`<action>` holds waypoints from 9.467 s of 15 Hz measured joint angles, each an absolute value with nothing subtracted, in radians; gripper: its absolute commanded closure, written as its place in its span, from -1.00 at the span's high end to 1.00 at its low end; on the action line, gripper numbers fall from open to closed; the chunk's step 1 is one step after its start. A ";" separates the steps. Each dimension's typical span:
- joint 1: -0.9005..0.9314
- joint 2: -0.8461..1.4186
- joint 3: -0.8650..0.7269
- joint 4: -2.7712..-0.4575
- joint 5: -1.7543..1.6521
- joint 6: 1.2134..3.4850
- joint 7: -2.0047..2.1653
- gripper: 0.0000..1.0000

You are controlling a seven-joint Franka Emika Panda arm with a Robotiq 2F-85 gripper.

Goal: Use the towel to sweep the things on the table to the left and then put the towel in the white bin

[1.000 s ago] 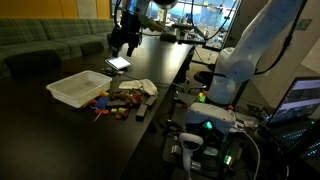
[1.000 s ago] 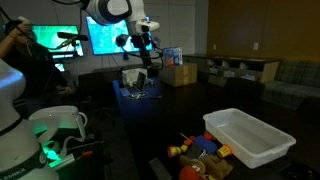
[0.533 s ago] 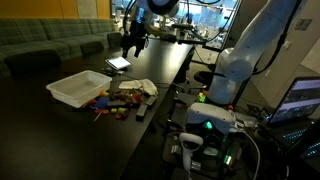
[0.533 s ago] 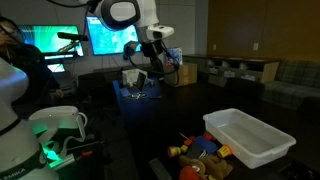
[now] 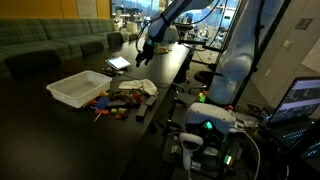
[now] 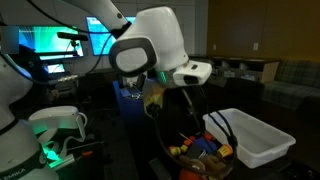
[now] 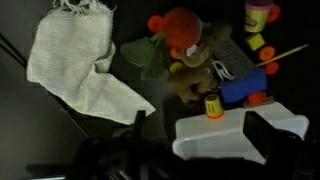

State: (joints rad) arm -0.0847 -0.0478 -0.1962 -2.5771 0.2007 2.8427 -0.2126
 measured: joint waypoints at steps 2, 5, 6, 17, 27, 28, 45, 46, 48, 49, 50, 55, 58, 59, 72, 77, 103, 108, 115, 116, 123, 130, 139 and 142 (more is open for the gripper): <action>-0.088 0.070 -0.217 -2.560 0.335 2.931 -0.344 1.00; -0.142 0.246 -0.169 -2.481 0.560 2.989 -0.528 1.00; -0.176 0.301 -0.137 -2.444 0.612 3.000 -0.569 1.00; -0.453 0.895 -0.023 -1.947 0.688 3.049 -0.672 1.00; -0.514 0.989 -0.026 -1.836 0.233 3.035 -0.323 0.07; -0.514 0.989 -0.028 -1.833 0.211 3.030 -0.308 -0.08; -0.391 0.941 -0.309 -1.981 0.085 3.016 -0.149 -0.97; -0.383 0.937 -0.319 -1.995 0.084 3.016 -0.143 -0.97; -0.372 0.923 -0.322 -2.030 0.083 3.018 -0.137 -0.95; -0.366 0.911 -0.319 -2.053 0.083 3.018 -0.133 -0.96; -0.358 0.900 -0.315 -2.077 0.083 3.018 -0.131 -0.96; -0.288 0.842 -0.284 -2.187 0.083 3.001 -0.110 -0.98; -0.235 0.822 -0.269 -2.208 0.083 2.955 -0.089 -0.98; -0.217 0.817 -0.264 -2.210 0.083 2.936 -0.082 -0.98; 0.005 0.765 -0.032 -2.206 0.144 2.663 0.219 -0.99; 0.211 0.783 0.034 -2.147 0.155 2.699 0.383 -0.98; -0.139 0.384 0.363 -2.312 0.461 2.762 -0.093 -1.00; -0.187 0.253 0.197 -2.429 0.456 2.758 -0.114 -1.00; -0.173 0.253 -0.058 -2.447 0.223 2.903 0.015 -1.00; -0.163 0.274 -0.087 -2.441 0.186 2.949 0.046 -1.00; 0.047 0.617 -0.267 -2.240 0.096 3.164 0.231 -1.00; 0.154 0.924 -0.263 -1.923 0.138 3.165 0.287 -1.00; 0.201 1.082 -0.222 -1.681 0.143 3.141 0.300 -1.00; 0.218 1.087 -0.191 -1.658 0.143 3.139 0.300 -1.00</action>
State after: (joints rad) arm 0.2183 1.0870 -0.1915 -1.6577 0.1433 3.1388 0.2998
